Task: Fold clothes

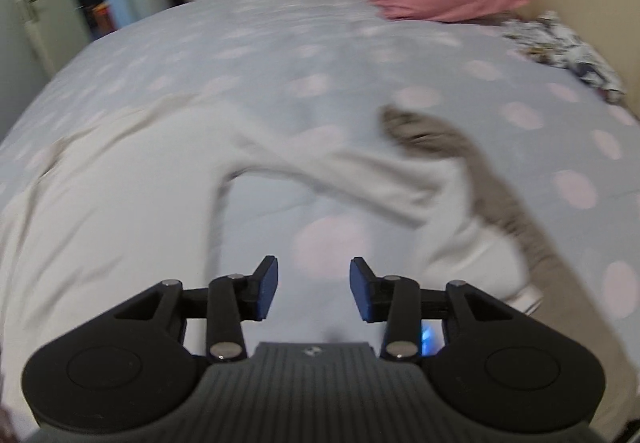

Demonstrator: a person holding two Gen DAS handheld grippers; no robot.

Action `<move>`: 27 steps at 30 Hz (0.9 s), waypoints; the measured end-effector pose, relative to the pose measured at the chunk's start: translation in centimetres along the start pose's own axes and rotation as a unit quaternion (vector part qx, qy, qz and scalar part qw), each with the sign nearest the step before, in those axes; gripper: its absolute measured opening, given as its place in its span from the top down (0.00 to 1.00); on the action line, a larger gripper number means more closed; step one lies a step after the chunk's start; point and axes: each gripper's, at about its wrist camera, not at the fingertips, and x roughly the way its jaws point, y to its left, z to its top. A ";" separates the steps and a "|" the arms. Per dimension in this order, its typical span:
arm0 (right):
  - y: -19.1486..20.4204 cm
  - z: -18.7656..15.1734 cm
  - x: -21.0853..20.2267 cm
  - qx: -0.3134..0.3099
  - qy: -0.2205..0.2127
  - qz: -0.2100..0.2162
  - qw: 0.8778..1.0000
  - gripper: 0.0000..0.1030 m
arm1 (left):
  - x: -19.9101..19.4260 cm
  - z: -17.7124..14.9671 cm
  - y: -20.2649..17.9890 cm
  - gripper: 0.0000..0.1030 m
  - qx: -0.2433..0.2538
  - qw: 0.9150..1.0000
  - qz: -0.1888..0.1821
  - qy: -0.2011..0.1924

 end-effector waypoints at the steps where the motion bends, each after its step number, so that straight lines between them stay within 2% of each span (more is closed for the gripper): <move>1: 0.8 -0.8 0.0 -0.009 0.007 0.006 1.000 0.55 | -0.3 0.1 0.3 0.92 -0.009 1.000 -0.007 -0.004; 7: 3.2 -4.0 0.9 -0.063 0.052 0.009 0.997 0.55 | -3.5 1.0 3.2 0.93 -0.077 0.995 -0.040 -0.039; 10: 3.6 -4.7 1.0 -0.062 0.068 0.015 0.996 0.54 | -5.6 2.1 4.9 0.94 -0.095 0.993 -0.035 -0.066; 11: 3.8 -4.9 1.0 -0.060 0.075 0.018 0.995 0.54 | -6.3 2.6 5.4 1.00 -0.096 0.992 -0.032 -0.074; 14: 4.0 -5.6 1.2 -0.056 0.090 0.030 0.994 0.53 | -8.0 3.8 6.8 0.99 -0.092 0.992 -0.014 -0.090; 19: 4.6 -6.7 1.6 -0.059 0.105 0.037 0.992 0.53 | -8.8 5.8 9.9 0.99 -0.097 0.990 0.049 -0.092; 23: 5.2 -7.1 1.6 -0.073 0.107 0.042 0.991 0.53 | -7.9 6.7 12.1 0.99 -0.105 0.978 0.161 -0.083; 27: 5.7 -7.1 1.1 -0.089 0.098 0.052 0.990 0.53 | -6.8 6.6 12.3 0.98 -0.086 0.975 0.191 -0.069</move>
